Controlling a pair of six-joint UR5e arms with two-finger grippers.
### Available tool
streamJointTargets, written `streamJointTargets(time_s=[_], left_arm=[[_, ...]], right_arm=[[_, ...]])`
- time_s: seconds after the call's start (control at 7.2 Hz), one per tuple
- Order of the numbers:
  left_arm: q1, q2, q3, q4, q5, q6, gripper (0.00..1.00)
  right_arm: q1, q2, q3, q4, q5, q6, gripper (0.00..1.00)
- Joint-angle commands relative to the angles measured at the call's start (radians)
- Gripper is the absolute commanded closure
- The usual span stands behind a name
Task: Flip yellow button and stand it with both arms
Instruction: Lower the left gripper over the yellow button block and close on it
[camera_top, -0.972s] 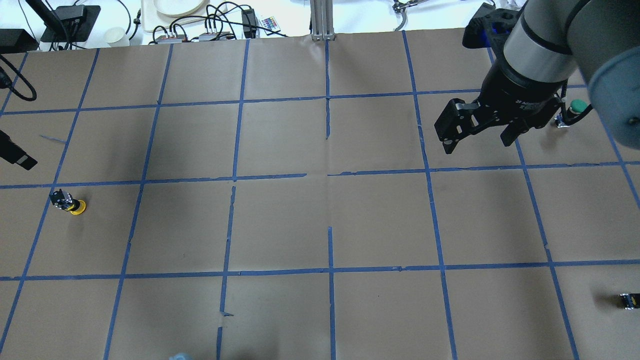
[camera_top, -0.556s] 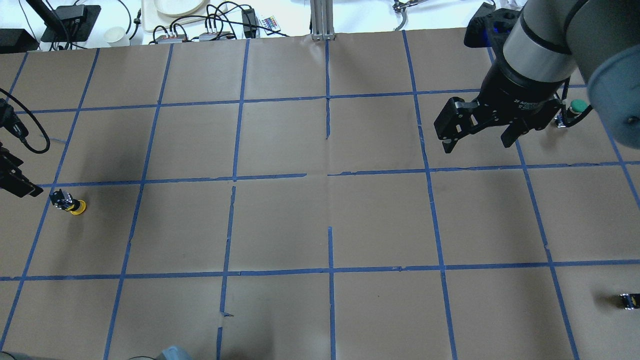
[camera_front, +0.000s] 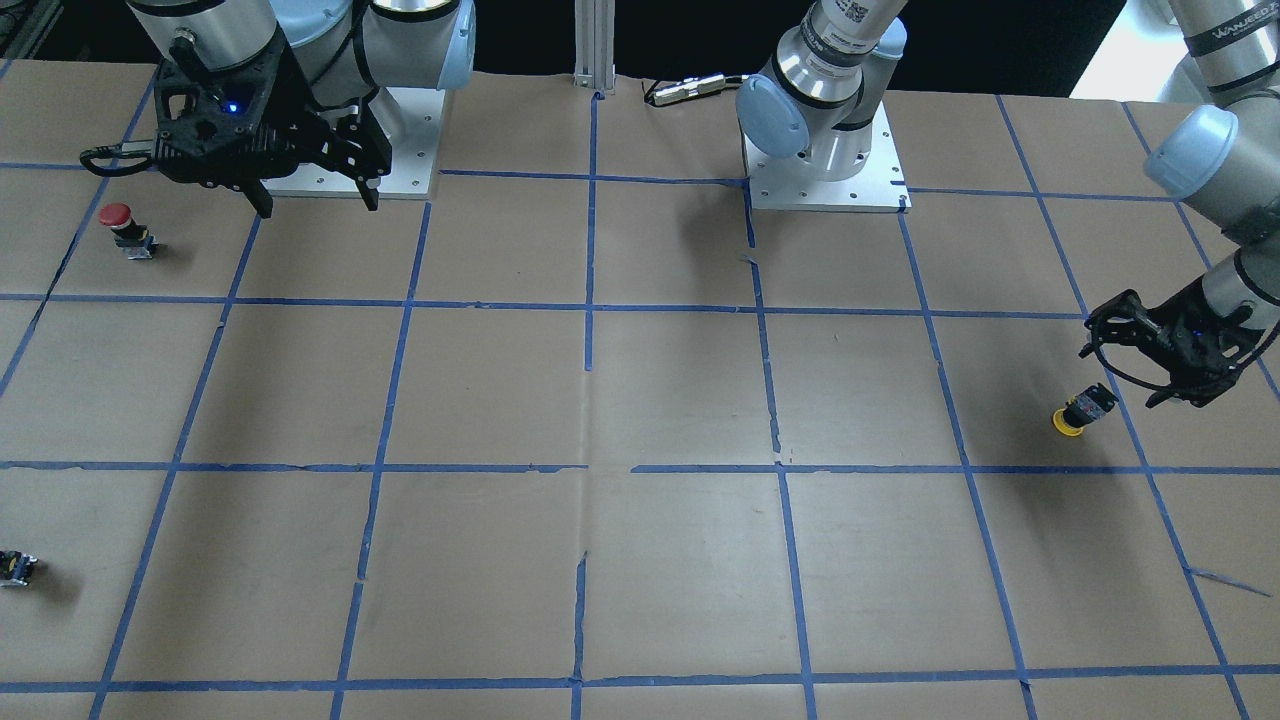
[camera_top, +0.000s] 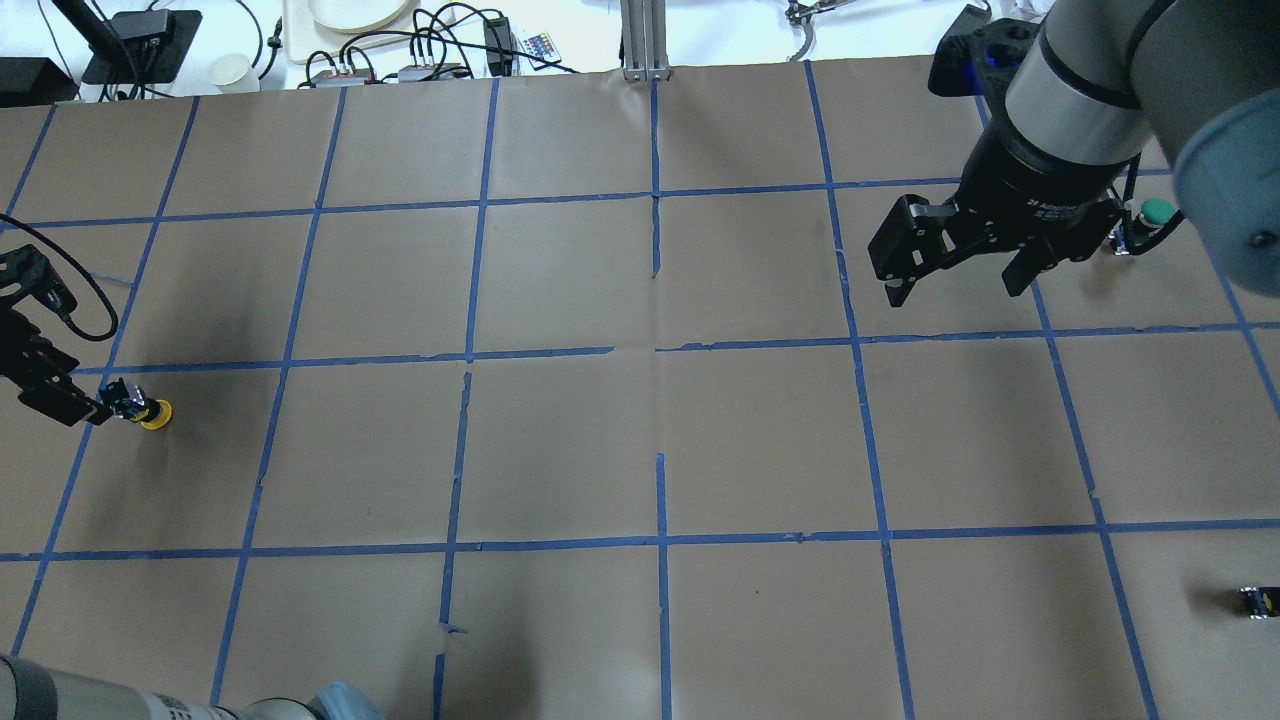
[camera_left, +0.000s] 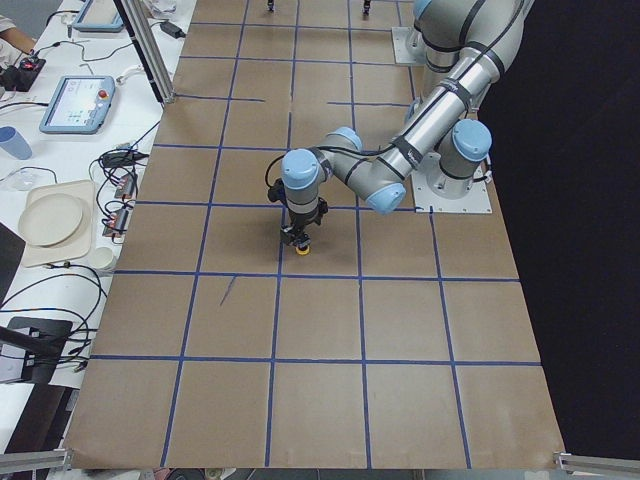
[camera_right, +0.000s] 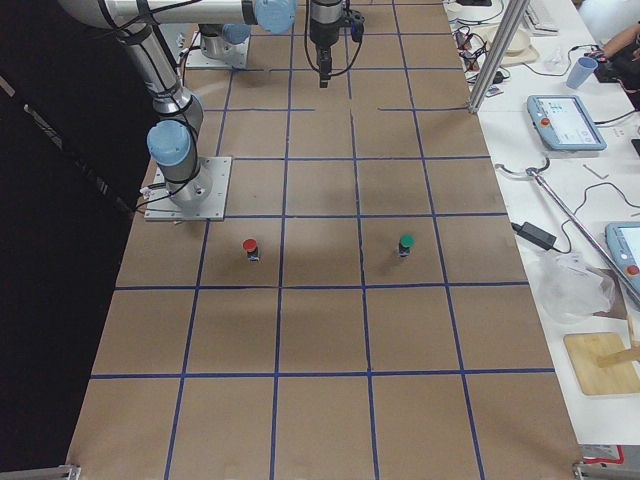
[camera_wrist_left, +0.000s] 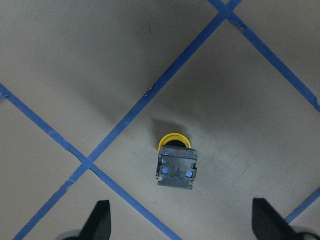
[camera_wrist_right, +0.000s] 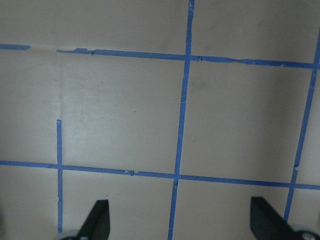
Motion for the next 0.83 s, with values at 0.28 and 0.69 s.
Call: streamJointTargets(time_s=[0.28,0.69], left_arm=[[0.002,-0.044,-0.025,0.06,-0.001,0.041,0.05],[0.001,-0.052,-0.02,0.069,-0.004,0.044,0.13]], right_arm=[[0.0,0.0,-0.001,-0.002,0.003,0.0,0.0],[-0.006,0.012,-0.001,0.003,0.004,0.006,0.0]])
